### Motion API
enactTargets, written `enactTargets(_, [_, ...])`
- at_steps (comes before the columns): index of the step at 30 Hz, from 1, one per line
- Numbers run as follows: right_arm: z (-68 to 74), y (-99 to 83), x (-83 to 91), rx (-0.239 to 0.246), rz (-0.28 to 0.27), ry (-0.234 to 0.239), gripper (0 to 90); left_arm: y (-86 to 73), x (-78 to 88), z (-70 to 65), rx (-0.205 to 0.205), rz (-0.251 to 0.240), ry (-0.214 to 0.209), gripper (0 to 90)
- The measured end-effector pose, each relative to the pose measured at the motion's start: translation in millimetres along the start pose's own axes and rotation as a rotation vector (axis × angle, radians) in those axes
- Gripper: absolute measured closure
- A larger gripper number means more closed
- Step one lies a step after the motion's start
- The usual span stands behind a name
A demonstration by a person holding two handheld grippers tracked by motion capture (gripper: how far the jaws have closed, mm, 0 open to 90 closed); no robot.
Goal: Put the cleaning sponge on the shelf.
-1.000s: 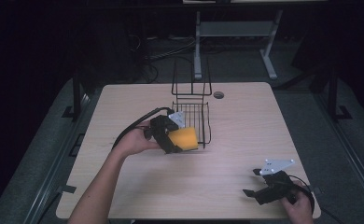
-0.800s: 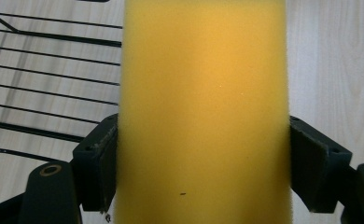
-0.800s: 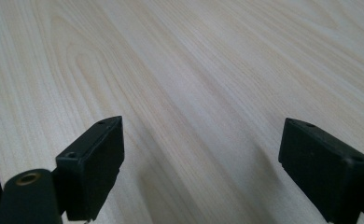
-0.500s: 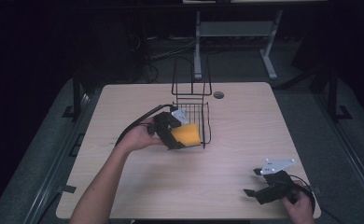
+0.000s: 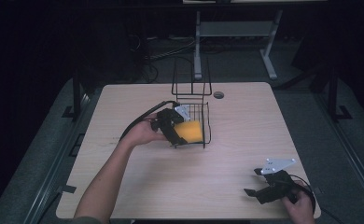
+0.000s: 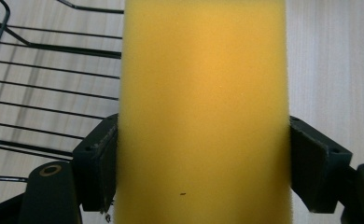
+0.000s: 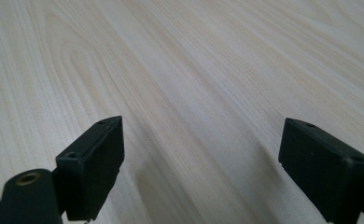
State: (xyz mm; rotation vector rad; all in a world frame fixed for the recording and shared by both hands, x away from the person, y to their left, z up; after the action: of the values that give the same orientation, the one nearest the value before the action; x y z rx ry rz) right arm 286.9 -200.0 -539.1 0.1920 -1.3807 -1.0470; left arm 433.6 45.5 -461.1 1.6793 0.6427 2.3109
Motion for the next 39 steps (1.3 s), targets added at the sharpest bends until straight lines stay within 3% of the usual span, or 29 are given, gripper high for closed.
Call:
enactTargets(8, [0.5, 0.2, -0.7, -0.007, 0.0, 0.005, 13.9, 2.4, -6.2, 6.6, -0.015, 0.015, 0.0, 21.8])
enactTargets(12, [0.0, 0.2, -0.3, -0.006, -0.001, 0.005, 13.9, 8.3, -9.5, 9.5, -0.005, -0.006, -0.014, 21.8])
enactTargets(15, [-0.2, 0.4, -0.4, -0.007, -0.005, 0.006, 13.8, 7.5, -14.9, 12.7, -0.027, 0.027, -0.027, 21.8])
enactTargets(27, [-1.7, -1.4, -1.6, -0.013, 0.004, 0.01, 13.9, 9.9, -27.5, 23.2, -0.003, 0.012, -0.043, 21.8])
enactTargets(32, [-1.9, -1.6, -1.8, -0.01, 0.006, 0.011, 13.9, 5.0, -30.7, 29.5, 0.042, 0.018, -0.035, 21.8])
enactTargets(39, [-1.8, -2.0, -2.2, -0.014, 0.011, 0.011, 13.9, 5.6, -37.3, 33.8, 0.02, 0.016, -0.035, 21.9])
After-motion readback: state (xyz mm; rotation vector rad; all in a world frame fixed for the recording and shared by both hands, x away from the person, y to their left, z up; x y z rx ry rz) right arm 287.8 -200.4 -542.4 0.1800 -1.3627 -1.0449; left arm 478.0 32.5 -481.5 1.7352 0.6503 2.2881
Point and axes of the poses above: each handheld gripper's, and its own axes: x roughly backward along the jaws, y roughly out of its top, z roughly to its left, the point moved 10 cm from there along -x, roughly forward along the jaws, and after that the axes turned 14 degrees about y, right-handed, at the moved point
